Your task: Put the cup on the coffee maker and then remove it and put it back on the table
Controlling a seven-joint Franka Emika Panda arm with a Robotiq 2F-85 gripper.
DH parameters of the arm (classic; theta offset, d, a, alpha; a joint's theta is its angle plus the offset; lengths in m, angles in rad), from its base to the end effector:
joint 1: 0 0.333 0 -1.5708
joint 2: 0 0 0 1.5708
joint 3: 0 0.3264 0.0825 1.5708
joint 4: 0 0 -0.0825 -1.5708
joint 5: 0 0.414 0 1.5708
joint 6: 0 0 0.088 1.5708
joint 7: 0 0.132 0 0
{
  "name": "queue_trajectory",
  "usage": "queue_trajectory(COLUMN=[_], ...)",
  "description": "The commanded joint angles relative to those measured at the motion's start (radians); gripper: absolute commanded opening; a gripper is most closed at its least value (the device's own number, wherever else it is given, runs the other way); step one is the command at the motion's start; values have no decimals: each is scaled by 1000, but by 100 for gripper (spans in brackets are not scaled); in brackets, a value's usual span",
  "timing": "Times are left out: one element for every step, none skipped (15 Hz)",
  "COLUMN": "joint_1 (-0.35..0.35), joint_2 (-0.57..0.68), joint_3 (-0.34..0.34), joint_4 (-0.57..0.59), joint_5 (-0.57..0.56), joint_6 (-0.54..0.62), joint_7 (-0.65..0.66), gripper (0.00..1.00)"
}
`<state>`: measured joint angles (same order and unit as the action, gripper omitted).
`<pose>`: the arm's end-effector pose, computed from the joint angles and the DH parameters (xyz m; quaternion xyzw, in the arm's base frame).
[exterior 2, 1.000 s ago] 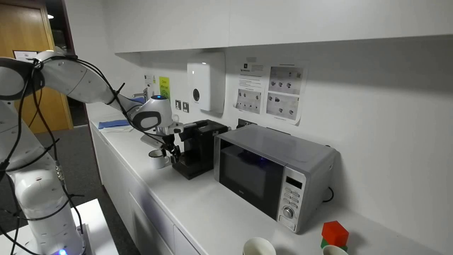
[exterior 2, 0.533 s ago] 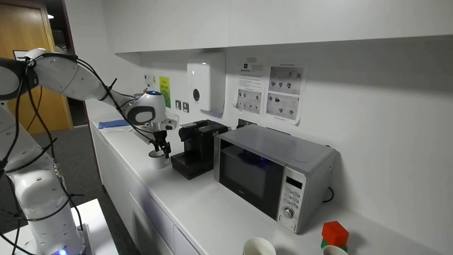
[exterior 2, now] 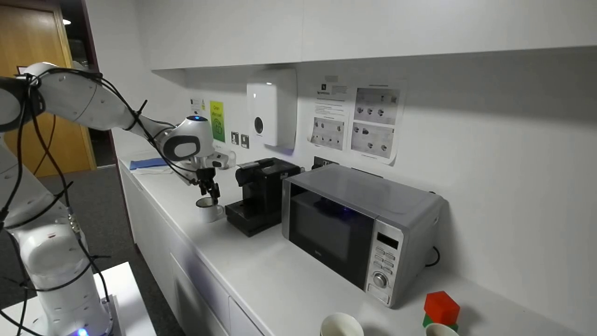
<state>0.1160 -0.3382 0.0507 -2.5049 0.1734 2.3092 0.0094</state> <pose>0.4572 0.0832 0.3862 -0.9954 -0.0239 -0.0657 0.0656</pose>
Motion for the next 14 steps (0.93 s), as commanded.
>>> queue_trajectory(joint_1=[-1, 0, 2, 4, 2, -2, -8, -14, -21, -29, -33, -40, -48, -54], joint_2=[-45, -47, -49, -48, -48, -48, -49, -50, -53, -54, -55, -56, -57, -57], joint_3=[11, 12, 12, 13, 16, 18, 23, 26, 31, 36, 39, 47, 55, 61], joint_4=[-11, -13, -14, -15, -18, -20, -23, -27, -34, -41, -47, -54, -59, -62], joint_5=[12, 16, 21, 28, 33, 43, 47, 51, 55, 56, 55, 51, 47, 48], joint_6=[-40, -38, -34, -28, -23, -22, -20, -17, -7, 0, 2, 7, 8, -1], joint_7=[31, 33, 34, 37, 53, 81, 118, 163, 214, 271, 314, 371, 426, 478], gripper=[100, 100, 100, 100, 100, 100, 100, 100, 100, 100, 100, 100, 100, 100])
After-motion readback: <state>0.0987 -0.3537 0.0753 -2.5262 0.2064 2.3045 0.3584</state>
